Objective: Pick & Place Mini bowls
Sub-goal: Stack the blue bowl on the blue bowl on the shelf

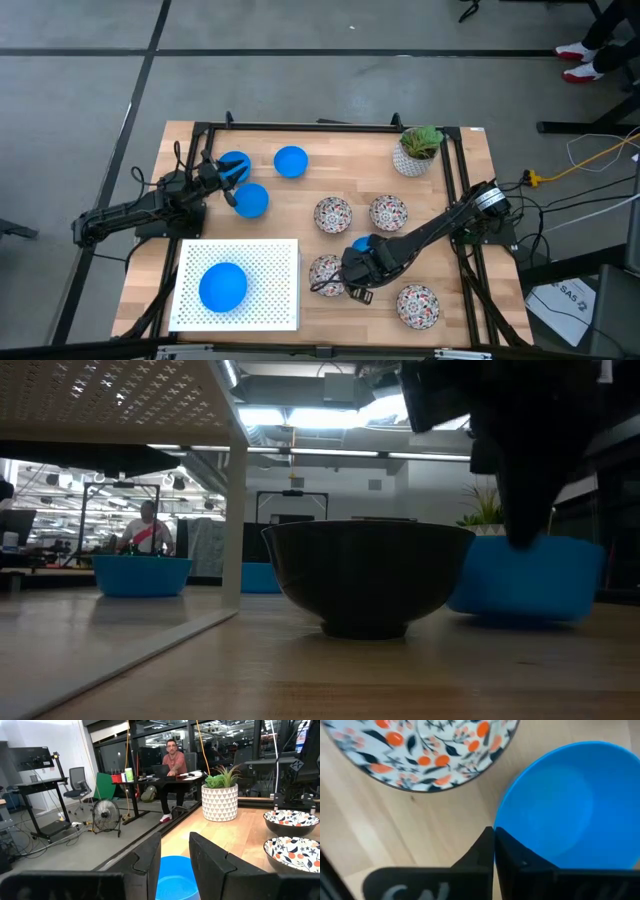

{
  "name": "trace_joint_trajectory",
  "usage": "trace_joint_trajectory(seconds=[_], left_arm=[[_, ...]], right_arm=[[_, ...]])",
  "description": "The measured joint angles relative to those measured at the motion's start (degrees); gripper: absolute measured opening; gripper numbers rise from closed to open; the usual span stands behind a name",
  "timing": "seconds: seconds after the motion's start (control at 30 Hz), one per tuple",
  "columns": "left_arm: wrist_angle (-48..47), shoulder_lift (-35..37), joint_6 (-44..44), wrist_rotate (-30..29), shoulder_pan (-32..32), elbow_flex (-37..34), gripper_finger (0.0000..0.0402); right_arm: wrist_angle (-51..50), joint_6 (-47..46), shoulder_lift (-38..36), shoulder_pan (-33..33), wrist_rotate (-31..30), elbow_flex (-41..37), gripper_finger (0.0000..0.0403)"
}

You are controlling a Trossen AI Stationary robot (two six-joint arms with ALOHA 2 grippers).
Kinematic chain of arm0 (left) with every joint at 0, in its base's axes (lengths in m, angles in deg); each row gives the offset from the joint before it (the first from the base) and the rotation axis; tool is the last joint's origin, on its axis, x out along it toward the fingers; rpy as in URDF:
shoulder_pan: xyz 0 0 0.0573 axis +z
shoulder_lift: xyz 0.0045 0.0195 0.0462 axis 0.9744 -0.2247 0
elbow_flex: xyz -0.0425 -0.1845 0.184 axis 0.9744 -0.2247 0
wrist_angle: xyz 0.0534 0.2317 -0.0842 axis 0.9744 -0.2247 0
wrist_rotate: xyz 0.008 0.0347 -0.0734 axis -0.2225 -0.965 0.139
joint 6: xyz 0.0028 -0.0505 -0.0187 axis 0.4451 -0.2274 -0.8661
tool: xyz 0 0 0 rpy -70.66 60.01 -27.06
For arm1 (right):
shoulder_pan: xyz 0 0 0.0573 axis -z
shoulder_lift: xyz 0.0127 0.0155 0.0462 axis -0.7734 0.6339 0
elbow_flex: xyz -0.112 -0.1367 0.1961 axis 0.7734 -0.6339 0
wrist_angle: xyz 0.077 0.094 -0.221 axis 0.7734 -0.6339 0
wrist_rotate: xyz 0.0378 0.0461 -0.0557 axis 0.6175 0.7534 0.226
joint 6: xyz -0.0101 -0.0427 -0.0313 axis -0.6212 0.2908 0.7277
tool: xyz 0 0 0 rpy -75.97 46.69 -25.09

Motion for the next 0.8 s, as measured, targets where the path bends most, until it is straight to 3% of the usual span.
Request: trace_joint_trajectory(seconds=[0.4, 0.8], left_arm=[[0.0, 0.0, 0.0, 0.0, 0.0, 0.0, 0.0098], [0.0, 0.0, 0.0, 0.0, 0.0, 0.0, 0.0098]], right_arm=[[-9.8, 1.5, 0.0, 1.7, -2.4, 12.3, 0.0001], [-12.1, 7.7, 0.0, 3.1, -16.2, 28.7, 0.0000]])
